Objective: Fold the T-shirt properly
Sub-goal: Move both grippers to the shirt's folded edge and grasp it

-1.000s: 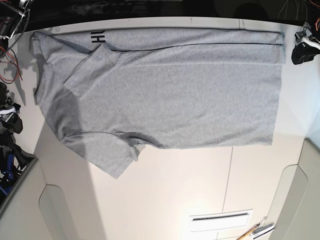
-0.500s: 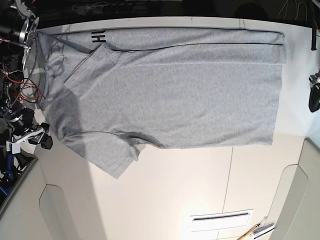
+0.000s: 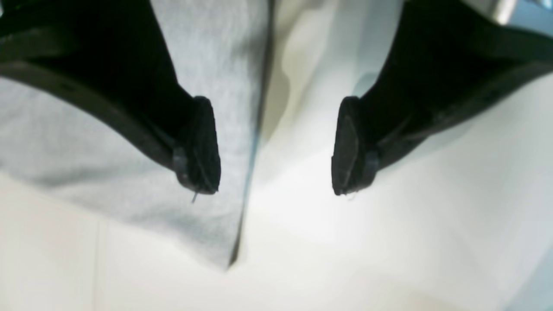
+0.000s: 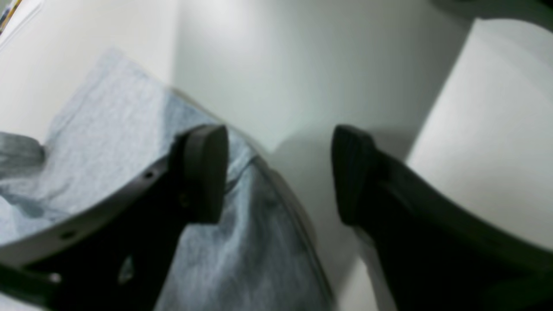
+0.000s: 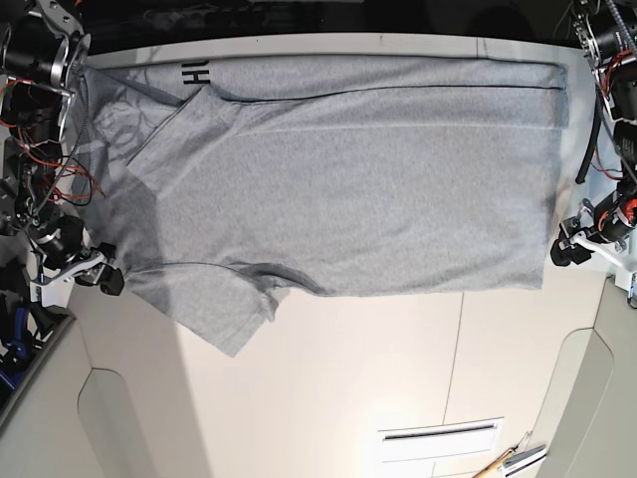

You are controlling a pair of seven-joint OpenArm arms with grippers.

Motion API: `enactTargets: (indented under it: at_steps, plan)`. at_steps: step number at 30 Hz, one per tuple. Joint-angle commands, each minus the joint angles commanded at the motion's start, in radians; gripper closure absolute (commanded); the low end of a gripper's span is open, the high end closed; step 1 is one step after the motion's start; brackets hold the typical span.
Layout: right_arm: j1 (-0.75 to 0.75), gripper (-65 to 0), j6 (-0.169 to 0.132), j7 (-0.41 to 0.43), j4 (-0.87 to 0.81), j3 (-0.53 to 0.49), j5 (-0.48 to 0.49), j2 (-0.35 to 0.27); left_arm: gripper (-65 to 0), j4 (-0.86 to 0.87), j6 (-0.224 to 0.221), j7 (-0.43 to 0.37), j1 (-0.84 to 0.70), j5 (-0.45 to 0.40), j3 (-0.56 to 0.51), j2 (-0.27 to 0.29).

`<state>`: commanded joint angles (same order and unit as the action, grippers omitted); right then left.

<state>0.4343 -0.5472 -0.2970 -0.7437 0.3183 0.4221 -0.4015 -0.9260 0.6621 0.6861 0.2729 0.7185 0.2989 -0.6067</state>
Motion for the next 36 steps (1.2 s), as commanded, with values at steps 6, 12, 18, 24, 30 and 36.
enactTargets:
  at_steps: [6,12,18,24,30,36]
  plan:
    - [0.000,-37.3,0.000,0.000,0.000,0.000,0.005,0.001,-43.4,0.121,0.000,-0.042,0.068,-0.015,-0.116,0.012]
    - [0.000,-37.3,-0.006,-0.008,0.000,0.000,0.004,0.017,-43.4,0.122,0.000,-0.039,0.068,-0.021,-0.117,0.076]
    - [0.000,-37.3,-0.030,-0.045,0.000,0.000,0.003,0.041,-41.8,0.122,0.000,-0.031,0.068,-0.055,-0.117,0.113]
    - [0.000,-36.8,-0.046,-0.082,0.000,0.000,0.000,0.042,-14.3,0.122,0.001,-0.031,0.068,-0.054,-0.117,0.113]
    - [0.000,-4.2,-0.054,-0.122,-0.001,0.000,0.010,0.041,0.0,0.120,0.008,-0.031,0.068,-0.053,-0.117,0.113]
    - [0.000,0.0,-0.054,-0.129,-0.032,0.000,0.050,0.037,0.0,0.098,0.036,-0.026,0.068,-0.023,-0.117,0.105]
